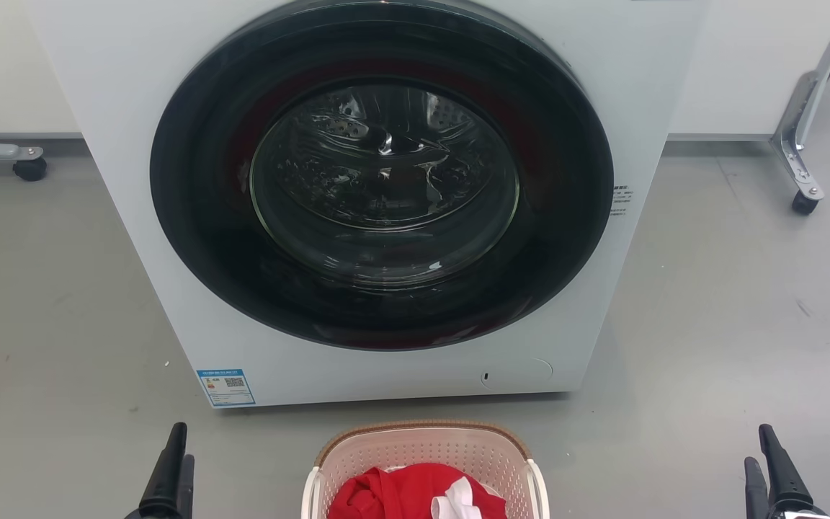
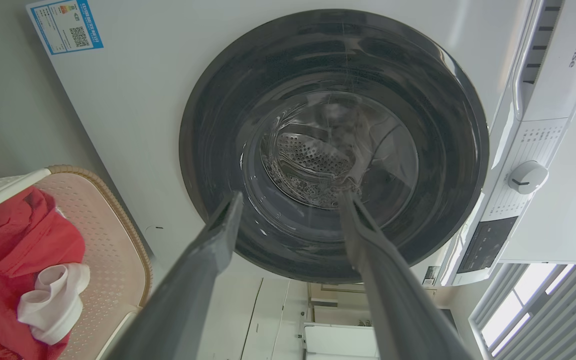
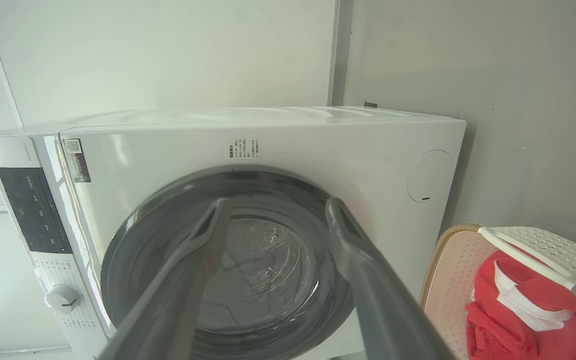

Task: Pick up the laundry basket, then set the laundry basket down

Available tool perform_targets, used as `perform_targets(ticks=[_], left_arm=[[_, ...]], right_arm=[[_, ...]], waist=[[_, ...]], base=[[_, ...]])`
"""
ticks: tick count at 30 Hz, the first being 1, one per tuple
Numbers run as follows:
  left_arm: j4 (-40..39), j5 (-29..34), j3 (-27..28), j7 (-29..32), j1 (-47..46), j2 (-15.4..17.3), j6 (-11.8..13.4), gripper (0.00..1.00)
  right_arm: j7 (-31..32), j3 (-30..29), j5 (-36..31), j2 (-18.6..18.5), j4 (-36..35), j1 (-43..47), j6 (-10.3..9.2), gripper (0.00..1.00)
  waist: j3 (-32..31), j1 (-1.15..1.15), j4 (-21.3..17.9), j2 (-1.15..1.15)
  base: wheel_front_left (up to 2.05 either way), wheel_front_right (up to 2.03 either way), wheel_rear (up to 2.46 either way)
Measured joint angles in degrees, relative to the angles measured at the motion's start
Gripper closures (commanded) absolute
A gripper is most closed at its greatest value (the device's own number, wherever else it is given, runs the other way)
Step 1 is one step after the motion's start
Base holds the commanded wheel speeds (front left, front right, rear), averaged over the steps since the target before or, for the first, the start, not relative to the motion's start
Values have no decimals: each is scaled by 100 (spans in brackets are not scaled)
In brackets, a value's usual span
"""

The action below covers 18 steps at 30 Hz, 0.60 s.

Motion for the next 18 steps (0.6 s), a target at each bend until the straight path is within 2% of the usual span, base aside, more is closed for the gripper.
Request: perform_targets(ticks=[14, 18], left_arm=[[-80, 810, -428, -443, -135, 188, 0, 0], [-80, 1251, -613, -548, -248, 291, 0, 0]], right_arm=[[-383, 409, -1205, -287, -43, -112, -10, 0], [-477, 549, -1655, -397, -42, -120, -111, 0]], waist=[[-24, 0, 0, 0], [-30, 0, 1, 0]], base=[[0, 0, 0], [0, 0, 0]])
